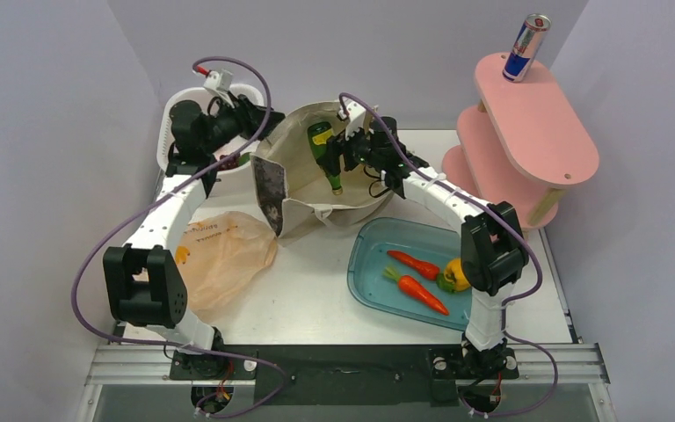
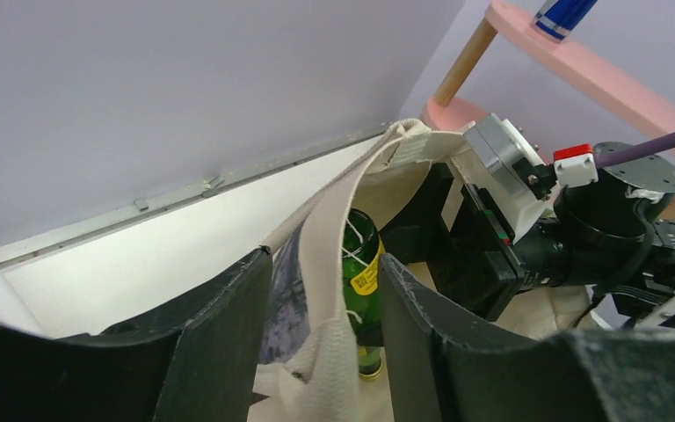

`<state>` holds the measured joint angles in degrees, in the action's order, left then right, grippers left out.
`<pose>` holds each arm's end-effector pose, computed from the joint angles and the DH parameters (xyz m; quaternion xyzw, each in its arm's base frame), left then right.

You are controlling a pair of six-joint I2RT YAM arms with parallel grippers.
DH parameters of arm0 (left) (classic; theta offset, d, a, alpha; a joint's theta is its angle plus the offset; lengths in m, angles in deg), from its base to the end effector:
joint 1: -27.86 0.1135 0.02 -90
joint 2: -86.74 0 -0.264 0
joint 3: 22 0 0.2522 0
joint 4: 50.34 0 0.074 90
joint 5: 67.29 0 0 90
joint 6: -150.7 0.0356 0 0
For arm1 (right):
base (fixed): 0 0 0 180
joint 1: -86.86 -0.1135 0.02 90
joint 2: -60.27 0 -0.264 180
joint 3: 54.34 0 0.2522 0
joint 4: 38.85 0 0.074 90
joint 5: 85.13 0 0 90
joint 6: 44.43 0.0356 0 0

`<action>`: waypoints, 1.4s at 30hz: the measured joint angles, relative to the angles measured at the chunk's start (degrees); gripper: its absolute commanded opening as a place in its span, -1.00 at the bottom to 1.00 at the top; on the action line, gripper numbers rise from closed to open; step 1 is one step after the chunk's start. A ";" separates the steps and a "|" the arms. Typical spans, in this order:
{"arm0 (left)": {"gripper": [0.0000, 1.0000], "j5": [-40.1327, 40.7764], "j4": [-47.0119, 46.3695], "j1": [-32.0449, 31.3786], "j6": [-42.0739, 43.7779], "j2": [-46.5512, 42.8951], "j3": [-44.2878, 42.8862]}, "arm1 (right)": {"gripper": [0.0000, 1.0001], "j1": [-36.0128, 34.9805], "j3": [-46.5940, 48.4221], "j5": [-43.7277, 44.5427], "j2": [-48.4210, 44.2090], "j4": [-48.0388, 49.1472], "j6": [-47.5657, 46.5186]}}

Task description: Untie the knot of the grocery bags and take out the mixed food

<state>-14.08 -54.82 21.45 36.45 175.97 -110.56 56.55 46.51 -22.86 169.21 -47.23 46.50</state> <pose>0.3662 -0.0626 0.3813 0.1271 0.6762 -0.3911 0.6113 0.3858 0.2447 0.2978 -0.3360 0.7160 0.3413 0.5079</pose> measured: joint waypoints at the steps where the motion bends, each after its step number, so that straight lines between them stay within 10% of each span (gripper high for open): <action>1: -0.07 -1.95 -1.03 1.16 -1.68 0.83 -0.83 | -1.00 0.20 0.00 0.00 -0.09 0.31 1.29; 6: -0.03 -10.75 -1.75 5.38 -3.02 2.54 -4.09 | -1.00 0.96 0.00 -0.28 -0.50 1.05 8.00; 15: -0.01 -16.96 6.12 4.63 23.96 -6.97 -3.63 | -1.00 4.96 0.33 -0.68 -0.85 3.65 24.94; 30: -0.01 -16.65 21.38 -10.84 63.04 -8.98 -4.13 | -1.00 6.97 2.23 -0.17 -0.85 8.24 40.19; 42: 0.08 -7.69 11.45 -10.58 54.53 -8.07 0.42 | -1.00 6.93 4.52 -1.14 -2.73 9.07 44.96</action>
<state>-21.78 -43.37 10.87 90.98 167.91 -110.15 63.48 51.03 -23.99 166.48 -38.16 91.46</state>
